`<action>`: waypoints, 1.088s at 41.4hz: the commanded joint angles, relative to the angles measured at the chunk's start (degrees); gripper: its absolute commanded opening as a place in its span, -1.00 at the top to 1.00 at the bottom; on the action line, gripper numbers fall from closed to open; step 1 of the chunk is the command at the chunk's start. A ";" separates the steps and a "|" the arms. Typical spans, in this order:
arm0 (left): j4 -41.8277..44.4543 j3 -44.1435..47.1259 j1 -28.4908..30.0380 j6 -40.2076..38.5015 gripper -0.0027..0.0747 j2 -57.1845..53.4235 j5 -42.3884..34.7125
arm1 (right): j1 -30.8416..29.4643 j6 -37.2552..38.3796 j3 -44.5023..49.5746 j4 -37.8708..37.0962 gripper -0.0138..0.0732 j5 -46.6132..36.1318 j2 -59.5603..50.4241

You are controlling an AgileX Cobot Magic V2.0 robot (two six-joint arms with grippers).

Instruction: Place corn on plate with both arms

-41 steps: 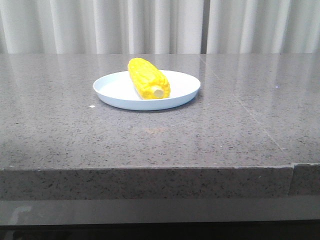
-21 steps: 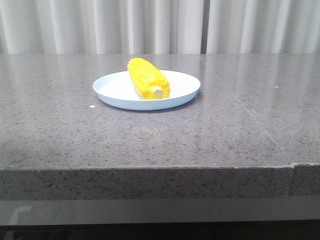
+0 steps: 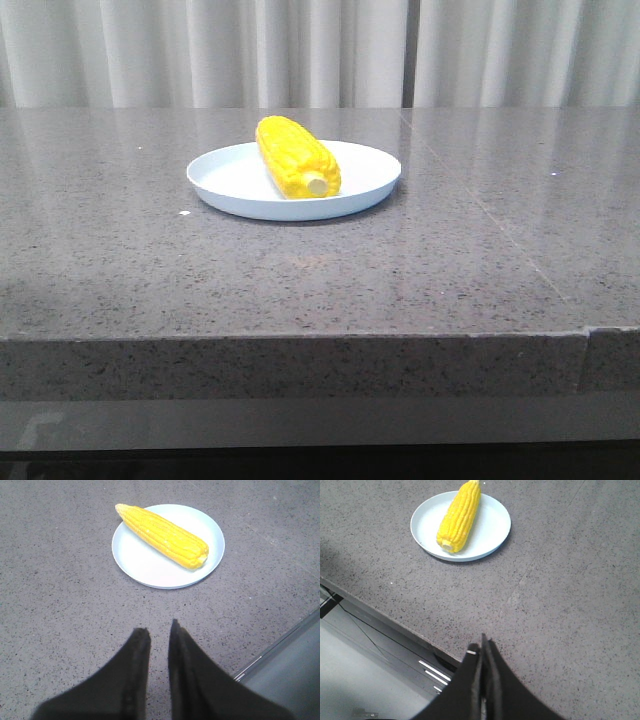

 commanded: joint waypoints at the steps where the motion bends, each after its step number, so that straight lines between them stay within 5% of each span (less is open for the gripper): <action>1: -0.74 -1.39 -0.40 -0.56 0.98 -0.25 -3.45 | -0.09 -0.55 -1.40 -0.97 0.84 -4.47 0.13; 19: -0.54 -0.64 -1.12 -0.56 0.98 -0.56 -4.12 | -0.09 -0.55 -1.40 -0.92 0.84 -4.25 0.13; 28: -0.64 8.85 -0.42 -0.56 0.98 -3.97 -12.88 | -0.09 -0.55 -1.40 -0.97 0.84 -4.20 0.13; 45: -0.64 31.89 16.27 -0.56 0.98 -23.99 -34.35 | -0.09 -0.55 -1.40 -0.97 0.84 -4.14 0.13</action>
